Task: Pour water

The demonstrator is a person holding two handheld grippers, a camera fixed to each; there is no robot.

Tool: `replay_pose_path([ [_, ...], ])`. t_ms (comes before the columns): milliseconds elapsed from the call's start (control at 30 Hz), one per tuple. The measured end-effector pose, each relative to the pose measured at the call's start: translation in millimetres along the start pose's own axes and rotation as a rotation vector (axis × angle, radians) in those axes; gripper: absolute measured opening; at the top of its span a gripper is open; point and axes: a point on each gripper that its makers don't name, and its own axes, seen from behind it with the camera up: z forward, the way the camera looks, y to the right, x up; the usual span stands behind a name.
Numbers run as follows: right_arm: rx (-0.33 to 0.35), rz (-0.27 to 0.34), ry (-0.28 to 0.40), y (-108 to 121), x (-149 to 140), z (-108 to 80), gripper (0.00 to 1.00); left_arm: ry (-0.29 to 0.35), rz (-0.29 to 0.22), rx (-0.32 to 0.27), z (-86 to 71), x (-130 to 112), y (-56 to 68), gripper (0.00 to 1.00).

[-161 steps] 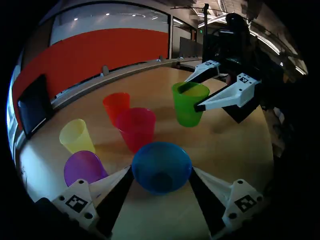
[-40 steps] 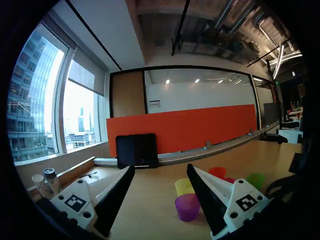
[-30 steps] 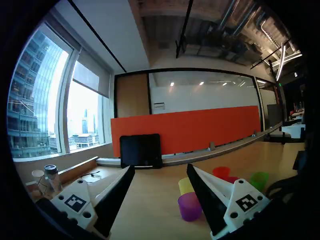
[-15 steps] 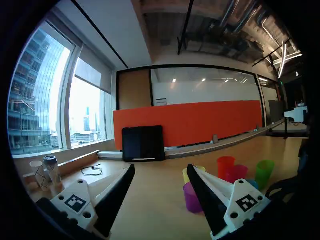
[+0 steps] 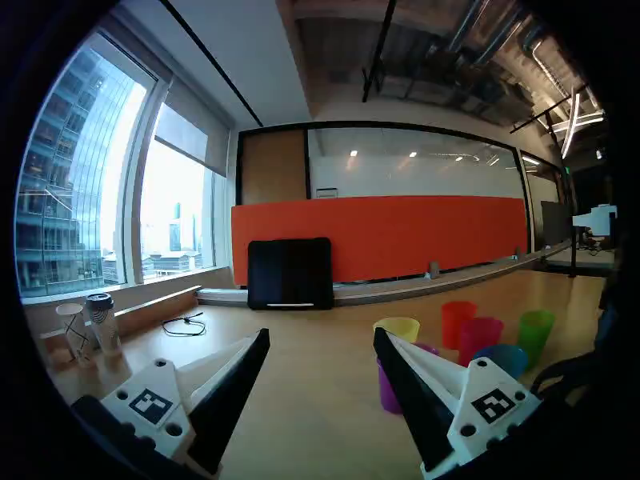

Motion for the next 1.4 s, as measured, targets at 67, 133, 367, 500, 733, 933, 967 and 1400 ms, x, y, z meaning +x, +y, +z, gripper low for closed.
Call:
replay_pose_path([
  [67, 0.0, -0.001, 0.001, 0, 1, -0.2, 1.0, -0.001, -0.006, 0.0, 0.1, -1, -0.8, 0.96],
  [133, -0.001, -0.001, 0.002, 0, 1, -0.3, 1.0, -0.003, -0.013, 0.0, 0.3, -2, -2.0, 0.96],
  [367, -0.002, 0.0, 0.005, 1, 3, -1.5, 1.0, -0.017, -0.044, -0.002, 1.1, -8, -7.9, 0.96],
  [500, -0.002, -0.002, 0.006, 0, 2, -1.4, 1.0, -0.031, -0.045, -0.001, 2.2, -12, -9.7, 0.97],
  [733, 0.0, -0.008, 0.005, -2, 3, -0.6, 1.0, -0.044, -0.045, -0.011, 3.3, -15, -7.6, 0.97],
  [933, 0.005, -0.013, 0.009, -5, 3, -1.1, 1.0, -0.045, -0.045, -0.011, 3.2, -16, -7.6, 0.97],
  [967, 0.007, -0.014, 0.01, -6, 4, -1.3, 1.0, -0.045, -0.045, -0.011, 3.2, -16, -7.5, 0.97],
  [1400, 0.021, -0.011, 0.049, -3, 9, 0.8, 1.0, -0.046, -0.044, -0.012, 2.5, -16, -8.0, 0.97],
])
